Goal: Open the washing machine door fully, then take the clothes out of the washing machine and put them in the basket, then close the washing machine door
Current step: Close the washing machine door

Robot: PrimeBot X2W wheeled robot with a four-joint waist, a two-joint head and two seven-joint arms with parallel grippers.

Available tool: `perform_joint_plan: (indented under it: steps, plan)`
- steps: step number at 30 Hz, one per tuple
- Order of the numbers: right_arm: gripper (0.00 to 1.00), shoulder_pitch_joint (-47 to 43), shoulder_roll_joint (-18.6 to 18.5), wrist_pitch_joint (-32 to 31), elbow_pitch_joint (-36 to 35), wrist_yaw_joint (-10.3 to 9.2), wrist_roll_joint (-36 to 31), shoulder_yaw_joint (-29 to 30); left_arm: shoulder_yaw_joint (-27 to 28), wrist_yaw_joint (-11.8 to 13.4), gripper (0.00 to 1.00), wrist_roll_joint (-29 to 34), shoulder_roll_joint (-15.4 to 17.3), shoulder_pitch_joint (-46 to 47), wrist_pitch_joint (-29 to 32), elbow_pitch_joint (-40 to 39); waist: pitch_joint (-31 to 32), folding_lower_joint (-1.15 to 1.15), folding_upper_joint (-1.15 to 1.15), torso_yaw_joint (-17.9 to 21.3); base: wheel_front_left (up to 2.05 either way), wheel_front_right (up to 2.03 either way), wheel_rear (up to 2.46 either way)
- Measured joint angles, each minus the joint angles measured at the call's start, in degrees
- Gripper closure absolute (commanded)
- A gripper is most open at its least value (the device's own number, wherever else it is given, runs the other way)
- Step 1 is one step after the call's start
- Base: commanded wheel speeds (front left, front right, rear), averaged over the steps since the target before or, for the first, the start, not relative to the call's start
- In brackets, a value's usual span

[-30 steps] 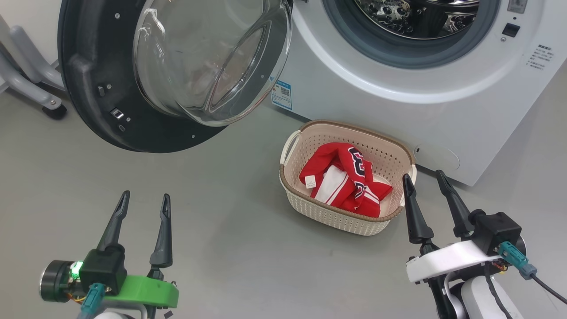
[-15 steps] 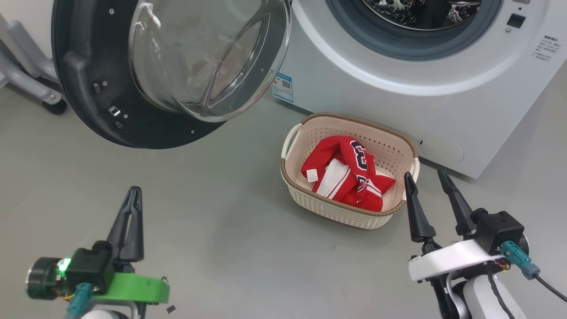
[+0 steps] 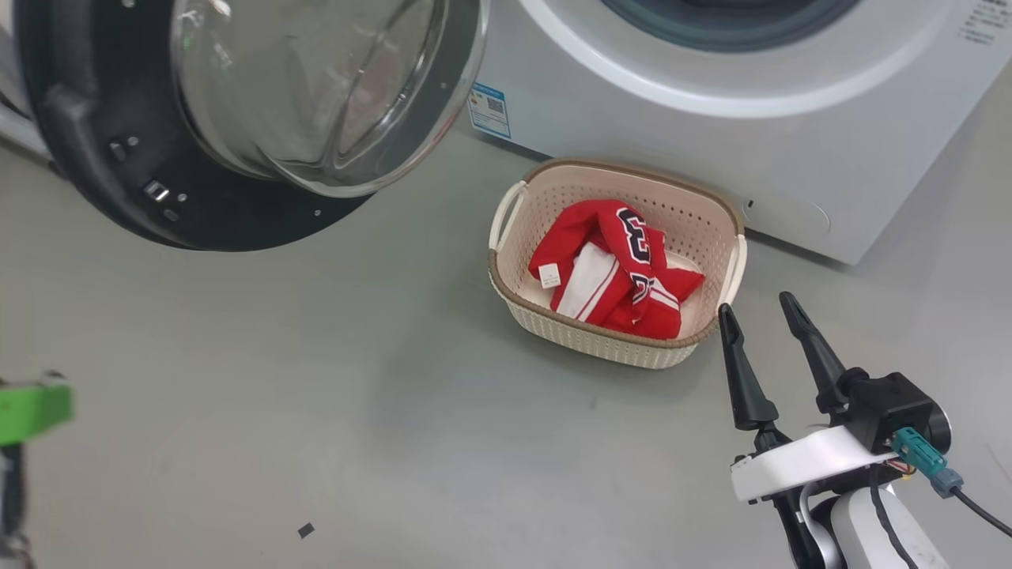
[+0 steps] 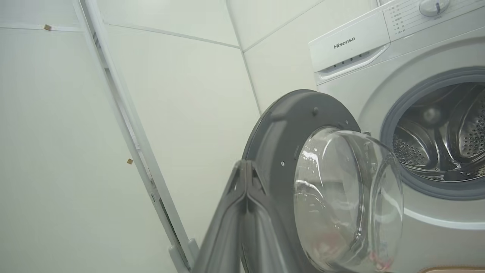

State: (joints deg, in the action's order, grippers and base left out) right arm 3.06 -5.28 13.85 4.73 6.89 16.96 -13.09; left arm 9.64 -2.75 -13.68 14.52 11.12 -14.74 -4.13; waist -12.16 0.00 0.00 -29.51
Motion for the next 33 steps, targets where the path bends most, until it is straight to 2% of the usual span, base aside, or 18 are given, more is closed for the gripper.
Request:
perform_joint_plan:
  steps: [3, 5, 9, 10, 15, 18, 21, 28, 33]
  plan:
    - [0.0, 0.1, -0.4, -0.4, -0.2, 0.0, -0.1, -0.1, 2.3, -0.4, 1.0, -1.6, 1.9, 2.3, 0.0, 0.2, -0.8, 0.0, 0.0, 0.8, 0.0, 0.0, 0.0]
    - [0.0, 0.4, -0.6, -0.5, -0.4, 0.0, -0.6, -0.5, 6.4, -0.6, 1.0, -4.7, 4.5, 6.0, 1.0, 1.4, -1.9, 0.0, 0.0, 2.1, 0.0, 0.0, 0.0]
    - [0.0, 1.4, -0.7, -0.5, -0.7, 0.01, -0.6, -0.5, 10.6, -1.0, 1.0, -9.0, 6.4, 9.5, 3.1, 4.0, -2.9, 0.0, 0.0, 3.5, 0.0, 0.0, 0.0]
    - [0.0, 2.1, -0.7, -0.5, -1.0, 0.01, -0.6, -0.5, 13.7, -1.0, 1.0, -12.3, 7.2, 11.8, 4.3, 5.7, -3.6, 0.0, 0.0, 4.4, 0.0, 0.0, 0.0]
    - [0.0, 3.0, -0.9, -0.5, -1.6, 0.01, -0.9, -0.6, 19.6, -1.0, 1.0, -19.1, 9.9, 17.2, 8.7, 12.1, -5.4, 0.0, 0.0, 6.5, 0.0, 0.0, 0.0]
    - [0.0, 3.8, -0.9, -0.5, -1.7, 0.01, -0.9, -0.6, 22.7, 0.2, 1.0, -22.6, 10.7, 19.9, 11.8, 17.2, -6.5, 0.0, 0.0, 7.8, 0.0, 0.0, 0.0]
    - [0.0, 4.2, -0.9, -0.5, -1.7, 0.01, -0.9, -0.9, 26.4, 2.1, 1.0, -28.6, 10.5, 23.1, 15.9, 23.0, -7.3, 0.0, 0.0, 9.2, 0.0, 0.0, 0.0]
    - [0.0, 4.8, -0.9, -0.5, -1.5, 0.01, -0.9, -1.1, 33.0, 8.3, 1.0, -35.3, 11.3, 28.2, 23.5, 32.9, -8.6, 0.0, 0.0, 12.5, 0.0, 0.0, 0.0]
    - [0.0, 4.9, -0.8, -0.5, -1.2, 0.02, -0.9, -1.2, 36.5, 9.1, 1.0, -39.0, 11.7, 32.5, 26.7, 37.9, -9.1, 0.0, 0.0, 14.2, 0.0, 0.0, 0.0]
